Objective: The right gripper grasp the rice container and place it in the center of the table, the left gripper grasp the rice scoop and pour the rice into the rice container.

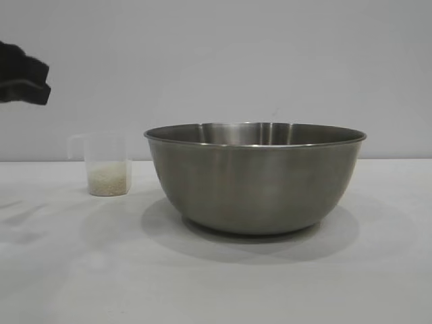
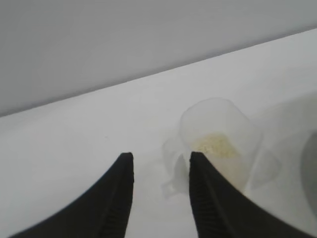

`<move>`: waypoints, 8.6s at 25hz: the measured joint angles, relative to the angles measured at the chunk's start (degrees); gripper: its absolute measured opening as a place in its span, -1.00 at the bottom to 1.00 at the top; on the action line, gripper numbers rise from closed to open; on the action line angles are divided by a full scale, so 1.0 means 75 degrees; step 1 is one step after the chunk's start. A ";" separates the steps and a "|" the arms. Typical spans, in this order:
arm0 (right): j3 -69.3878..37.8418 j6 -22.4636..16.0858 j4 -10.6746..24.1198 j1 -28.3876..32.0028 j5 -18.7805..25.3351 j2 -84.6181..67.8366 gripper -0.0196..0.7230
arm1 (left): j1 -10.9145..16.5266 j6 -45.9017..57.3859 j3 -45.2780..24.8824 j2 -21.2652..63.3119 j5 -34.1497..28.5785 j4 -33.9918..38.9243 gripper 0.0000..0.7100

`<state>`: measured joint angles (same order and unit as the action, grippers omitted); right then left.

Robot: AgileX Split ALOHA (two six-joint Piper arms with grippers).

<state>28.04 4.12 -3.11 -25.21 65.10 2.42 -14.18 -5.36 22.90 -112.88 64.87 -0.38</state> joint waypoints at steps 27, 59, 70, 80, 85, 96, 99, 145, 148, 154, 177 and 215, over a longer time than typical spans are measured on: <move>0.0000 -0.0035 0.0035 0.0000 0.0011 0.0000 0.05 | 0.0000 0.0276 0.2536 -0.1763 0.0031 -0.0433 -0.46; 0.0000 -0.0234 0.0156 0.0000 0.0011 0.0000 0.05 | 0.0000 -0.2364 0.3395 0.0449 -0.0019 0.3027 -1.00; 0.0000 -0.0234 0.0156 0.0000 0.0011 0.0000 0.05 | -0.1047 -0.7438 0.3395 0.0884 -0.0924 0.4468 -1.00; 0.0000 -0.0234 0.0156 0.0000 0.0011 0.0000 0.05 | -0.1815 -1.2222 0.3395 0.0884 -0.1889 0.4664 -1.00; 0.0000 -0.0234 0.0156 0.0000 0.0011 0.0000 0.05 | -0.1914 -1.3579 0.3395 0.0884 -0.1911 0.4834 -1.00; 0.0000 -0.0234 0.0156 0.0000 0.0011 0.0000 0.05 | -0.1914 -1.4272 0.3395 0.0884 -0.1911 0.4999 -1.00; 0.0000 -0.0234 0.0156 0.0000 0.0011 0.0000 0.05 | -0.1914 -1.1959 0.3395 0.0884 -0.1911 0.4650 -1.00; 0.0000 -0.0250 0.0173 0.0000 0.0011 0.0000 0.05 | -0.0747 0.0162 -0.0352 -0.0273 0.0114 -0.1211 -0.50; 0.0000 -0.0250 0.0173 0.0000 0.0011 0.0000 0.05 | -0.0747 0.0363 -0.0648 0.0041 0.0127 -0.1478 -0.50; 0.0000 -0.0250 0.0173 0.0000 0.0011 0.0000 0.05 | -0.0428 0.0798 -0.0829 0.0337 0.0145 -0.2662 -0.50; 0.0000 -0.0265 0.0190 0.0000 0.0011 0.0000 0.05 | 0.2339 0.2031 -0.0888 0.7147 -0.3351 0.2324 -0.36; 0.0000 -0.0265 0.0208 0.0000 0.0011 0.0000 0.05 | 0.1623 -0.0332 0.0873 1.5199 -1.7207 -0.0494 -0.36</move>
<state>28.04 2.14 -1.55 -25.21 65.18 2.42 -2.01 -7.85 29.44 1.11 -64.18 -4.09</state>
